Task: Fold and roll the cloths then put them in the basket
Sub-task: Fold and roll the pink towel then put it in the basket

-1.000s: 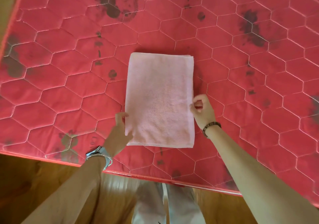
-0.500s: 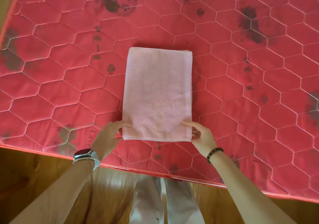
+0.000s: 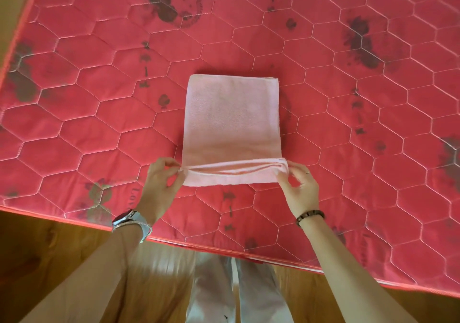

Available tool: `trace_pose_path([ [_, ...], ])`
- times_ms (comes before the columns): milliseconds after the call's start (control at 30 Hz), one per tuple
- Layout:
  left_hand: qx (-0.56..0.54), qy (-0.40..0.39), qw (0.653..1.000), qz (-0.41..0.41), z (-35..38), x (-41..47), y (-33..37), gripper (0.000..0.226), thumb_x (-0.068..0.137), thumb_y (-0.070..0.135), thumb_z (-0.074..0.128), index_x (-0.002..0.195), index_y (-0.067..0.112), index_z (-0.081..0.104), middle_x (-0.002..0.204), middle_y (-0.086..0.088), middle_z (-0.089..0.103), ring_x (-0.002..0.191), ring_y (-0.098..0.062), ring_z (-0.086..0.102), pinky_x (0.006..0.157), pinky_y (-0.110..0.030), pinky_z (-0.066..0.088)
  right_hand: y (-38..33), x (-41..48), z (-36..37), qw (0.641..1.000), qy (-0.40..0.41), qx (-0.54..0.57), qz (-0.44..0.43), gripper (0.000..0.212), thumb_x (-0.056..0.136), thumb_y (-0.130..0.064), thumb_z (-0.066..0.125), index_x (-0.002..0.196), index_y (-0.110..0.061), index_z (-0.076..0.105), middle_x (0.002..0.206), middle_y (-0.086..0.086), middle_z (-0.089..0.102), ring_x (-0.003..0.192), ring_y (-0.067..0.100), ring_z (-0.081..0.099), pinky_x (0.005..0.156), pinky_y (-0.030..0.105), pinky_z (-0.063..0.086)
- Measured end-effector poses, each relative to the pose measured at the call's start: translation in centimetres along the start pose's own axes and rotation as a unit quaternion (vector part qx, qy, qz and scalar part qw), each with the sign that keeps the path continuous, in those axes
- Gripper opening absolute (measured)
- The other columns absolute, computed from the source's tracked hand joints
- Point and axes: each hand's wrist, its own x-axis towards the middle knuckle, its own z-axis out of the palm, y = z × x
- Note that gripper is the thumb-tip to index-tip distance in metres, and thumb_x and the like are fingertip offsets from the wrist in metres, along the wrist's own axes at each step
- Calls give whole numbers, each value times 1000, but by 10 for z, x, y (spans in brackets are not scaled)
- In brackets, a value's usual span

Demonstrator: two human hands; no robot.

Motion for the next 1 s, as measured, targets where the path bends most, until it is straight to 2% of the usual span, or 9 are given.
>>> trace_pose_path([
  [100,-45,-5,998,-43,0,6,12,32,101,32,52,85,10,68,87,3,59,85,-15,52,78,-29,39,-4,6,5,1000,10,-14,4,40,80,-55,59,79,-17,69,80,-6,67,79,4,61,70,10,43],
  [200,-58,-8,995,-79,5,16,17,32,103,32,49,87,10,65,76,-5,63,72,-18,54,67,-34,43,-6,15,14,998,32,-33,32,47,84,-54,54,66,-11,60,56,-8,50,56,6,45,55,13,35],
  [333,5,-1,995,-98,13,35,20,36,102,29,47,74,5,50,59,-4,42,59,-21,37,55,-36,29,-9,30,23,991,34,-78,102,39,93,-36,58,70,-4,60,56,-2,48,54,13,43,50,25,34],
  [533,25,16,994,-108,24,53,23,34,101,29,47,74,9,46,58,0,42,55,-21,37,52,-33,30,-9,43,27,982,35,-140,123,37,95,-34,54,63,-14,53,53,-3,48,51,14,45,45,25,28],
  [667,61,36,993,-91,32,54,20,27,102,30,45,81,15,44,65,0,47,60,-27,46,55,-34,34,-5,43,28,979,12,-173,106,39,95,-37,51,70,-8,56,60,5,55,55,23,52,49,30,40],
  [733,43,75,994,-71,36,51,20,16,100,24,51,91,11,50,84,-4,53,72,-26,50,60,-37,41,-3,41,27,978,11,-200,64,27,94,-33,54,83,-9,60,79,6,60,68,24,56,58,35,47],
  [800,25,113,993,-36,37,49,19,6,93,11,59,97,8,56,97,-6,52,84,-23,48,68,-37,43,-5,40,22,978,33,-204,-36,7,89,-16,62,93,-11,61,96,6,55,84,23,53,67,36,49],
  [900,42,95,993,48,36,52,13,15,83,-9,60,89,3,63,93,-9,56,88,-20,45,74,-30,39,-8,43,17,945,10,-250,-208,25,78,10,64,95,-8,67,103,8,59,95,25,53,82,30,46],
  [1000,63,59,988,127,29,50,3,23,86,-7,53,99,4,69,99,-10,63,92,-23,52,82,-18,35,-2,43,13,919,-62,-254,-296,35,77,16,61,101,-6,72,107,7,67,102,26,60,90,37,51],
])
